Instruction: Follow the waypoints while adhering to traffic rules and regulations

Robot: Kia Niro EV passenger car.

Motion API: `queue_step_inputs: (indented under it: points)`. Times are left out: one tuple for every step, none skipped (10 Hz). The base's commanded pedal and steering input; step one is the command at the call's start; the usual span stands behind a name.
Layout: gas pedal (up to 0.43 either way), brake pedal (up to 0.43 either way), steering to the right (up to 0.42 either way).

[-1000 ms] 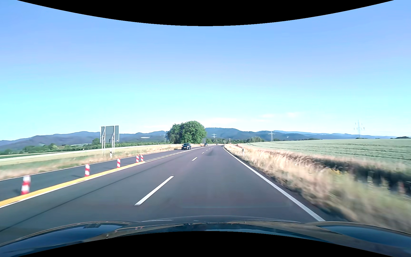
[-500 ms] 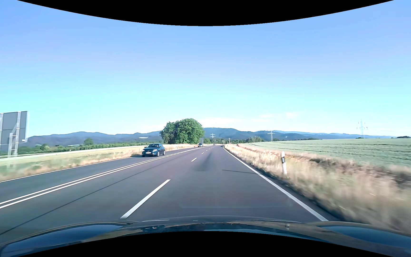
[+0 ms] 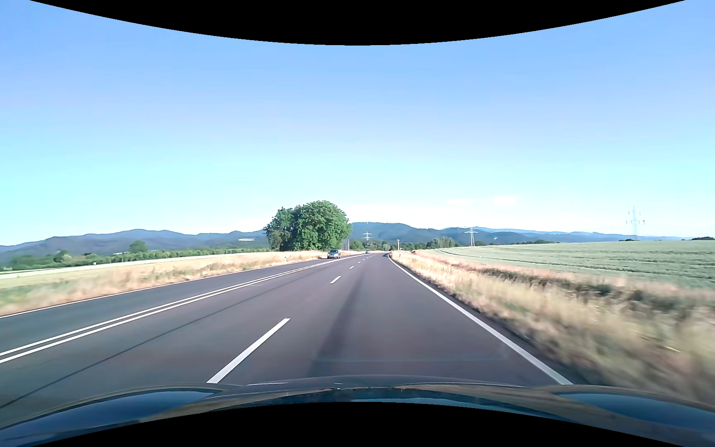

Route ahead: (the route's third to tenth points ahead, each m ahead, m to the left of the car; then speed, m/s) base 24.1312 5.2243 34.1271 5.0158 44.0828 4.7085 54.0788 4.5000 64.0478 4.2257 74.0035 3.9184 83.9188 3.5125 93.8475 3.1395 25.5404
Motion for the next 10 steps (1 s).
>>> queue_step_inputs:
  points:
    - [0.228,0.000,0.002]
    - [0.228,0.000,0.003]
    - [0.228,0.000,0.003]
    - [0.228,0.000,0.003]
    - [0.228,0.000,0.003]
    - [0.228,0.000,0.003]
    - [0.228,0.000,0.003]
    - [0.228,0.000,0.003]
    - [0.228,0.000,0.003]
    - [0.228,0.000,0.003]
